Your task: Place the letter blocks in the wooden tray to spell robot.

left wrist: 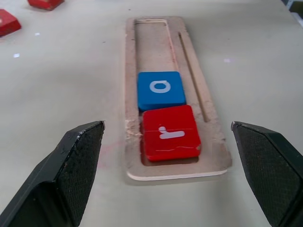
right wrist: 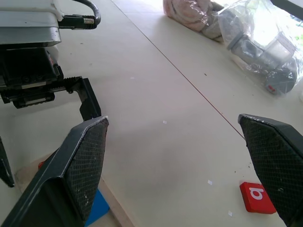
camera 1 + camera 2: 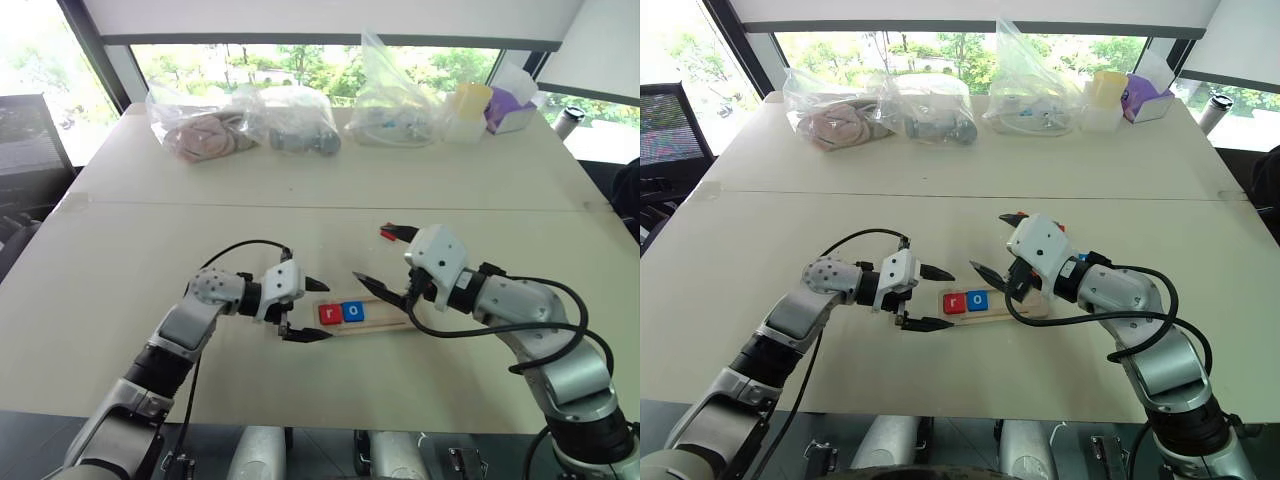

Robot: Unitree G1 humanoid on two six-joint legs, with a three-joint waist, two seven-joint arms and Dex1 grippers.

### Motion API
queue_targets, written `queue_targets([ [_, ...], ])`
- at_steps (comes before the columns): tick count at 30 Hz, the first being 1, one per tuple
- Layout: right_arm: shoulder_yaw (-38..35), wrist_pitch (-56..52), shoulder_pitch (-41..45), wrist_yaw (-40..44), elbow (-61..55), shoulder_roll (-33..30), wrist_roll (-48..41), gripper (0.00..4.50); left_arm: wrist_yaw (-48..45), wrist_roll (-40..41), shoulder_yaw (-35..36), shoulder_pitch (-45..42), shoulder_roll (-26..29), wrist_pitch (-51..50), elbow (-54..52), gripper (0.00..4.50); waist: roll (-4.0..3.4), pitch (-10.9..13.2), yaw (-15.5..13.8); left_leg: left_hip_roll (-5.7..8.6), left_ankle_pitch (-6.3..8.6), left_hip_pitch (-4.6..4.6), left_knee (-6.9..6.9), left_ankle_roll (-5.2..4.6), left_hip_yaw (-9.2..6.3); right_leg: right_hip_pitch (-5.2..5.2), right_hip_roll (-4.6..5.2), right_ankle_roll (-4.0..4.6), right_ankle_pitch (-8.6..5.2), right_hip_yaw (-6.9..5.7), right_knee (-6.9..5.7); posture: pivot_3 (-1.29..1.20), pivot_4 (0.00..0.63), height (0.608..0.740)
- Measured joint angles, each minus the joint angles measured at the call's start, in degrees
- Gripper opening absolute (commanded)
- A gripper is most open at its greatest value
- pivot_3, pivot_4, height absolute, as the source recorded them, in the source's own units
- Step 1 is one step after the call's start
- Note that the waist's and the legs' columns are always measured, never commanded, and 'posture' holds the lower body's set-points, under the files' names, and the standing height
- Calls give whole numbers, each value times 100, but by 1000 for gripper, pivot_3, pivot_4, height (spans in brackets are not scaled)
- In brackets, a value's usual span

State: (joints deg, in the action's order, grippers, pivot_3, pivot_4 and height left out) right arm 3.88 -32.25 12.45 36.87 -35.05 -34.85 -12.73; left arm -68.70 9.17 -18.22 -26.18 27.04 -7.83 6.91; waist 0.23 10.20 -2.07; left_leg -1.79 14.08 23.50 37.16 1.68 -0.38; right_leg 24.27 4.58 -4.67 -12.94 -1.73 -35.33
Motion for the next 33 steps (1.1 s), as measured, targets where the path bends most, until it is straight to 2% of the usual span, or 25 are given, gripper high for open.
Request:
queue_targets([
  [12,19,1,36,5,40,9,-1,4500,283,-254,-18,-162,-105,477,489,4446,0,0,-3,0,0,0,2,0,0,0,0,1,0,0,-3,0,150,740],
  [27,21,-6,37,5,39,10,-8,4500,249,-247,-16,-306,-90,610,763,4446,0,0,0,0,0,-1,5,0,0,0,0,1,1,0,-10,0,150,740],
  [33,49,-1,122,5,44,28,-6,4500,-213,-156,0,-429,225,604,855,4446,0,0,46,-1,0,-3,3,0,0,3,-2,1,0,0,-13,0,150,740],
])
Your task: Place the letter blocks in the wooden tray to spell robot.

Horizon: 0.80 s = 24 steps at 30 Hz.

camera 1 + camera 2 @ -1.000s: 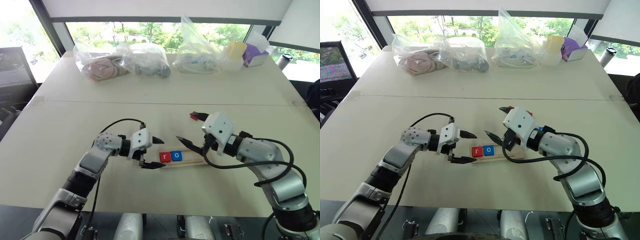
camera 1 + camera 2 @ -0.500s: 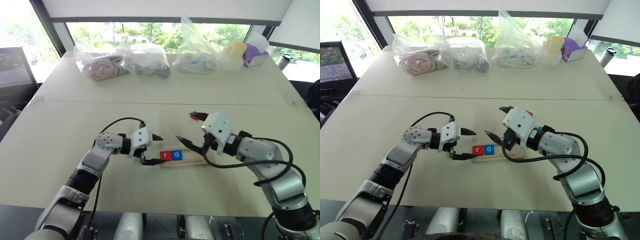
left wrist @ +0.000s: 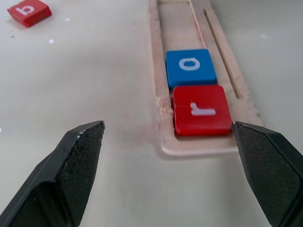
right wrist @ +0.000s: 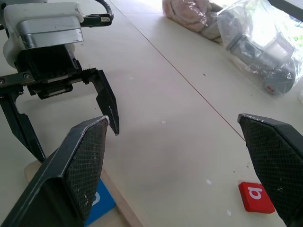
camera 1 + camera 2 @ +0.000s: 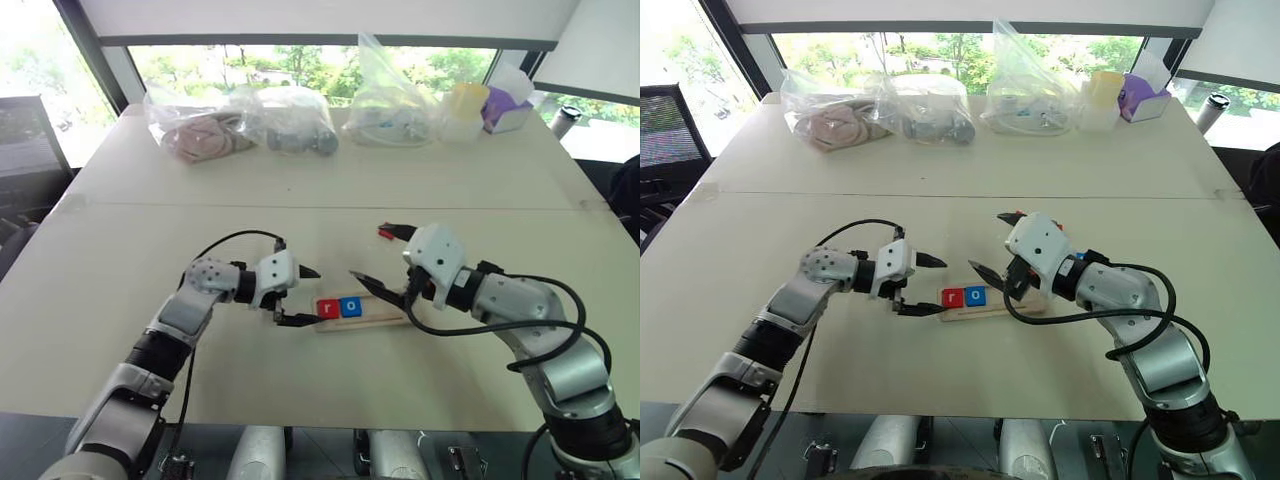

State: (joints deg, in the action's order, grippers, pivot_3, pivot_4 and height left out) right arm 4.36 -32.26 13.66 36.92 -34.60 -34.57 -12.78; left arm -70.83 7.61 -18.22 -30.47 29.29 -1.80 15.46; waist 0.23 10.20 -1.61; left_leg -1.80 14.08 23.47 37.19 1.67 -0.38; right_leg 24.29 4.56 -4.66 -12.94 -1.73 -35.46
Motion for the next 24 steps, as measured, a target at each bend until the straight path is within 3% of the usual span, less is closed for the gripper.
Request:
queue_targets([
  [6,148,0,29,-1,6,98,3,4500,-346,393,156,-180,-73,-395,115,4446,3,2,8,0,0,3,2,0,0,0,0,-1,0,0,1,0,150,740],
  [12,154,-71,47,-141,20,211,27,4500,-353,942,574,-130,107,-1312,-577,4446,6,4,119,0,0,0,0,0,-2,0,-1,-1,0,1,-4,0,150,740],
  [17,170,-746,389,-1029,524,756,362,4500,57,1280,1289,342,561,-1824,-1222,4446,11,6,258,-3,0,-7,-3,0,-2,9,-3,-1,0,6,-27,0,150,740],
  [24,40,-2012,1205,-2191,1166,1837,489,4500,776,1692,1820,1010,614,-2394,-2218,4446,12,8,214,-1,-1,-6,1,0,-8,19,-2,-5,-4,8,-56,0,150,740],
])
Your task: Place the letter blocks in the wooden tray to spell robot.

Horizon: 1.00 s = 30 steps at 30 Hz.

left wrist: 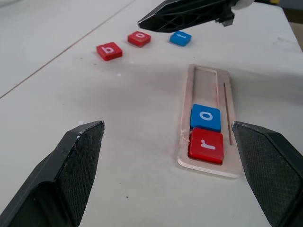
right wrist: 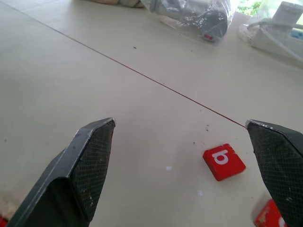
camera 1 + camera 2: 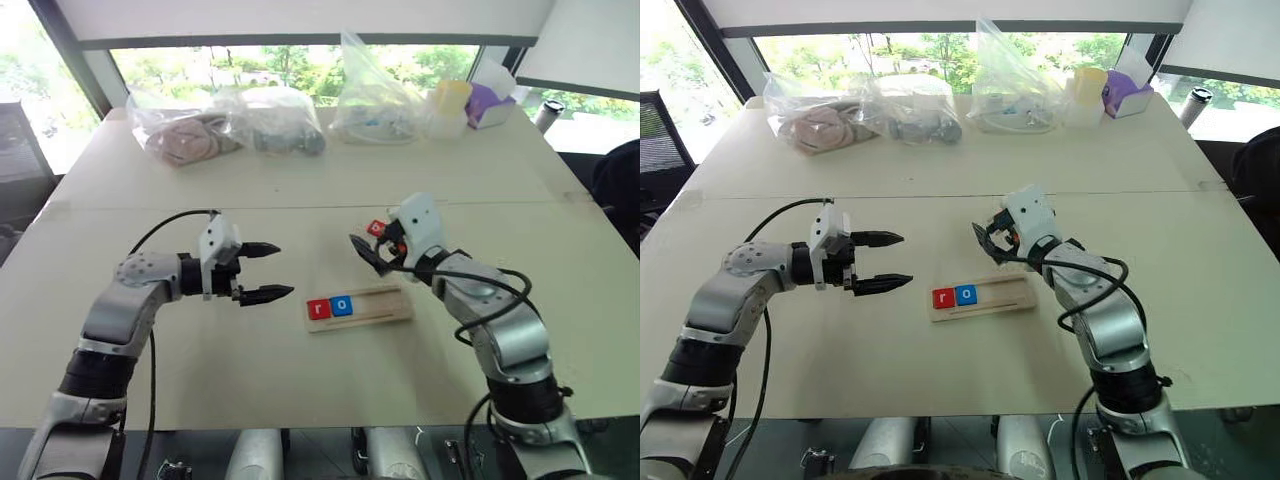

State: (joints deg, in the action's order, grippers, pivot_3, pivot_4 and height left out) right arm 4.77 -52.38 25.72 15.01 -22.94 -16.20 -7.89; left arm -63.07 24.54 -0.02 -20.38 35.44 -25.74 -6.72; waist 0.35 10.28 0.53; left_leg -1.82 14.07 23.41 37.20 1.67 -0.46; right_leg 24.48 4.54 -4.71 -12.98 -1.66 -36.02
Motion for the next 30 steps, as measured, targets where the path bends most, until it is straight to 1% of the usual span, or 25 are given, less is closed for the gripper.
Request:
queue_targets([
  [5,-212,-571,652,-700,917,624,116,4500,523,277,156,329,-122,-321,-753,4446,0,0,29,0,0,-1,0,0,3,2,-1,0,1,6,-3,0,150,740],
  [8,-337,-619,1009,-1193,1648,999,284,4500,847,379,223,525,-168,-461,-1101,4446,0,0,43,-1,0,-4,-6,0,2,4,-4,-1,1,5,-7,0,150,740],
  [10,-566,-616,1271,-1570,2243,1294,356,4500,1036,450,303,671,-179,-536,-1284,4446,-2,1,49,-1,0,-3,-6,-1,0,6,-6,-1,1,5,-9,0,150,740],
  [14,-927,-572,1684,-2120,3106,1635,444,4500,1328,476,302,801,-230,-595,-1480,4446,-2,1,40,-1,0,-1,-5,0,0,6,-6,-1,1,7,-7,0,150,740],
  [16,-1167,-476,1945,-2380,3513,1775,445,4500,1413,479,292,878,-245,-624,-1523,4446,-2,1,46,0,0,-1,-5,-1,1,6,-6,-1,1,8,-7,0,150,740],
  [20,-1218,-287,2220,-2644,3996,1818,510,4500,1553,479,292,894,-259,-624,-1583,4446,-3,2,60,-1,0,-2,-7,-1,0,6,-6,0,1,8,-7,0,150,740],
  [22,-1354,-252,2332,-2820,4300,1949,511,4500,1601,477,293,895,-262,-622,-1583,4446,-3,2,65,-1,-1,-2,-9,-1,0,6,-7,0,1,7,-7,0,150,740],
  [26,-1557,-204,2539,-3096,4616,2134,477,4500,1690,477,295,903,-261,-619,-1585,4446,-3,2,79,-1,-1,-2,-9,-1,0,8,-8,0,1,8,-8,0,150,740],
  [30,-1657,-200,2604,-3325,4681,2264,477,4500,1765,472,297,945,-256,-618,-1587,4446,-3,2,83,-1,-1,-2,-10,-1,-1,8,-8,0,1,8,-7,0,150,740],
])
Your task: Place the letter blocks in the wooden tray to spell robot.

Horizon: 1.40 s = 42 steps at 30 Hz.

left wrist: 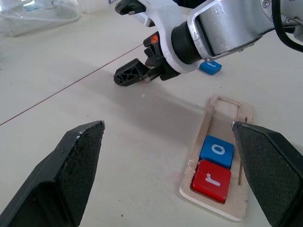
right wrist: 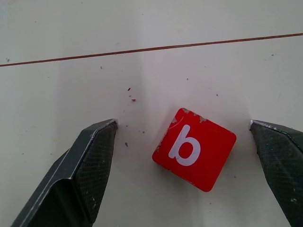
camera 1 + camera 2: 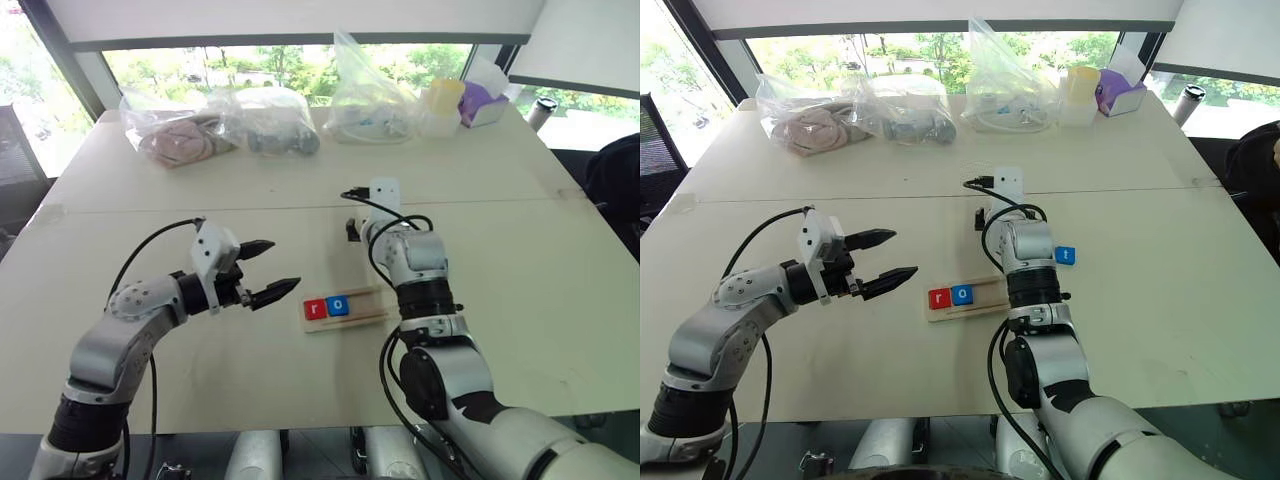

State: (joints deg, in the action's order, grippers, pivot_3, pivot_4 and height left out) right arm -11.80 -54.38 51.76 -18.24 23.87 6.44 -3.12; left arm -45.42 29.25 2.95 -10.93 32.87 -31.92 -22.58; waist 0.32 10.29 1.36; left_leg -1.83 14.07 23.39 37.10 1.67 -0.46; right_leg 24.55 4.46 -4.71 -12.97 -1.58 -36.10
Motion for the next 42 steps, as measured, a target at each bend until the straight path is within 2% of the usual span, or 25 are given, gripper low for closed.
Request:
queue_targets([
  [1,-10,-5,1,-41,0,29,0,4500,20,0,1,1,1,0,-1,4446,0,0,1,0,0,0,0,0,0,0,0,0,0,0,0,0,150,740],
  [4,-137,-9,21,-240,3,146,-2,3602,65,0,11,2,20,5,-3,4500,0,0,12,0,0,-1,-1,0,-1,0,0,0,0,0,0,0,150,740],
  [8,-339,-7,47,-529,-14,205,-12,1637,115,0,15,14,30,6,-16,4500,2,-1,63,0,0,0,-1,0,-3,-2,0,1,0,0,1,0,150,740],
  [9,-351,-4,49,-552,-15,228,-31,1228,130,0,14,14,29,8,-16,4500,2,-1,85,0,0,-1,-1,0,-3,-2,0,0,0,0,1,0,150,740],
  [10,-367,3,49,-562,-15,243,-42,1140,156,0,12,12,26,9,-16,4500,1,-2,104,0,0,-1,-1,0,-3,-2,0,0,0,0,1,0,150,740],
  [16,-311,-272,45,-262,-148,33,-126,1143,194,3,-81,-71,-67,8,-17,4500,1,-2,110,0,0,-1,0,0,-4,-5,0,1,-1,0,2,0,150,740],
  [18,85,-844,-180,202,-698,-409,-193,1143,91,3,-236,-87,-75,16,-8,4500,-1,0,80,2,0,4,0,0,-5,-4,1,0,-2,0,7,0,150,740],
  [23,700,-2527,-1016,1298,-2951,-1789,-604,1143,-219,-5,-446,-127,-62,168,67,4500,-8,4,55,4,2,11,-13,-3,-4,5,4,-9,-8,-1,13,0,150,740],
  [28,561,-3715,-2421,2333,-5573,-3418,-1707,1143,-484,-63,-632,-310,-92,405,343,4500,-7,5,-23,1,10,9,-17,-16,-14,7,-1,8,-35,-11,8,0,150,740],
  [29,497,-3770,-2641,2425,-5794,-3560,-1853,1143,-511,-81,-636,-310,-91,424,407,4500,-4,7,-13,1,10,6,-16,-16,-10,7,-1,3,-44,-10,8,0,150,740],
  [31,55,-3770,-3605,2532,-6597,-3817,-2241,1143,-587,-135,-731,-398,-186,542,545,4500,0,7,-71,1,11,8,-15,-16,-13,5,0,-5,-50,-11,11,0,150,740],
  [35,-212,-3773,-4847,2510,-7269,-3869,-2607,1143,-673,-251,-834,-437,-278,681,806,4500,11,18,-42,1,12,8,0,-15,3,4,10,-4,-48,-5,17,0,150,740],
  [42,-522,-3773,-4760,2163,-7063,-3407,-2667,1143,-726,-314,-889,-483,-339,838,894,4500,26,28,-64,0,12,8,2,-15,-2,0,9,5,-42,-8,35,0,150,740],
])
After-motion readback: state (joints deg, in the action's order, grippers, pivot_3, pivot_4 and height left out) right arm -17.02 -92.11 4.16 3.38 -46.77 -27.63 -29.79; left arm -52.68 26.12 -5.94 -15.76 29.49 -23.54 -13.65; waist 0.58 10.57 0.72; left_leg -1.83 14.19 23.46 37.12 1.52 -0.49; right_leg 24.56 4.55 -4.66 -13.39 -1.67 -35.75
